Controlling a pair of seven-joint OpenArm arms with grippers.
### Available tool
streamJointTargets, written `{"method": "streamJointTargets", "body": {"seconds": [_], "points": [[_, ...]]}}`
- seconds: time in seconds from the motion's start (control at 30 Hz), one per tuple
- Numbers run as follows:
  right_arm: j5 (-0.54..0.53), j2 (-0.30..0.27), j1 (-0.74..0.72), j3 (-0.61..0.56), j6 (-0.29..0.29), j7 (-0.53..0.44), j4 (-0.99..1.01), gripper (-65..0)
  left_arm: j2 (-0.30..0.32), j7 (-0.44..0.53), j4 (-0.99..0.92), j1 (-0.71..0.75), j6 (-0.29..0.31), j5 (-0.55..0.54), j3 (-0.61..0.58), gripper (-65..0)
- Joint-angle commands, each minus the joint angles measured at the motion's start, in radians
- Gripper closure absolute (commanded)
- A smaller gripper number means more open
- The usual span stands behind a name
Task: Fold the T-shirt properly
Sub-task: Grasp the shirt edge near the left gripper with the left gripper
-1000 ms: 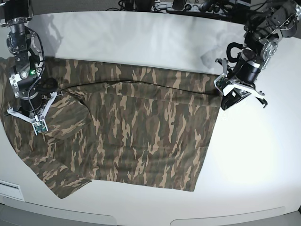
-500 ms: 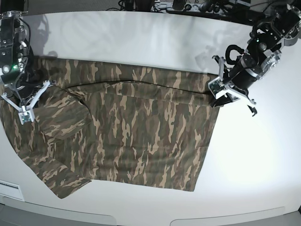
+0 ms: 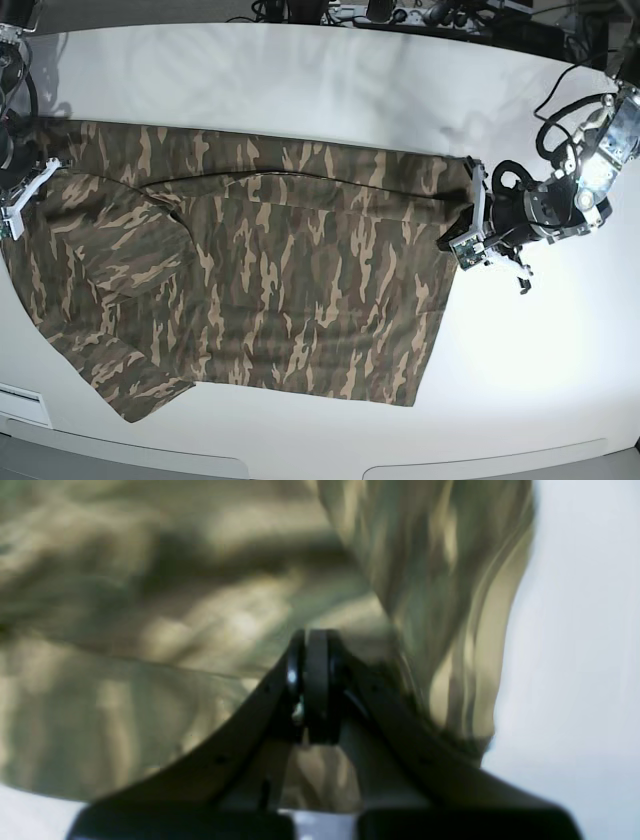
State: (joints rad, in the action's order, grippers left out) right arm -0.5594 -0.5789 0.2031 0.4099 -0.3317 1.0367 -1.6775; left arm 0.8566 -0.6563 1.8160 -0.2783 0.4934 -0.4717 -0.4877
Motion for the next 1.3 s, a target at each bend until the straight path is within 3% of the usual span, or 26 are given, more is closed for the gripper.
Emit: {"method": "streamJointTargets", "body": {"seconds": [0.0, 0.07, 0.13, 0.53, 0.7, 0.83, 1.07, 1.27], "points": [[-0.014, -0.023, -0.032, 0.009, -0.006, 0.0, 0.025, 0.0, 0.003, -0.02, -0.01, -0.031, 0.031, -0.042, 0.011, 0.0], [-0.043, -0.025, -0.068, 0.009, -0.034, 0.022, 0.095, 0.0, -0.014, -0.095, -0.018, -0.04, 0.071, -0.11, 0.011, 0.0], [-0.071, -0.026, -0.085, 0.009, -0.051, 0.032, 0.126, 0.0, -0.014, -0.105, -0.014, -0.037, 0.084, -0.14, 0.011, 0.0], [-0.058, -0.019, -0.06, 0.009, -0.079, 0.011, 0.133, 0.0, -0.015, -0.1, -0.036, 0.062, 0.084, -0.139, 0.01, 0.0], [-0.014, -0.019, 0.0, 0.009, -0.111, -0.073, 0.138, 0.0, -0.018, -0.095, -0.038, 0.1, 0.084, -0.109, 0.01, 0.0], [-0.009, -0.02, 0.027, 0.009, -0.111, -0.052, 0.138, 0.0, -0.018, -0.094, -0.038, 0.118, 0.084, -0.111, 0.01, 0.0], [-0.009, -0.038, 0.101, 0.009, -0.122, -0.026, 0.137, 0.0, -0.016, -0.217, 0.0, 0.127, 0.084, -0.15, 0.01, 0.0], [-0.009, -0.04, 0.134, 0.009, -0.148, -0.021, 0.135, 0.0, -0.006, -0.235, 0.089, 0.207, 0.084, -0.149, 0.01, 0.0]]}}
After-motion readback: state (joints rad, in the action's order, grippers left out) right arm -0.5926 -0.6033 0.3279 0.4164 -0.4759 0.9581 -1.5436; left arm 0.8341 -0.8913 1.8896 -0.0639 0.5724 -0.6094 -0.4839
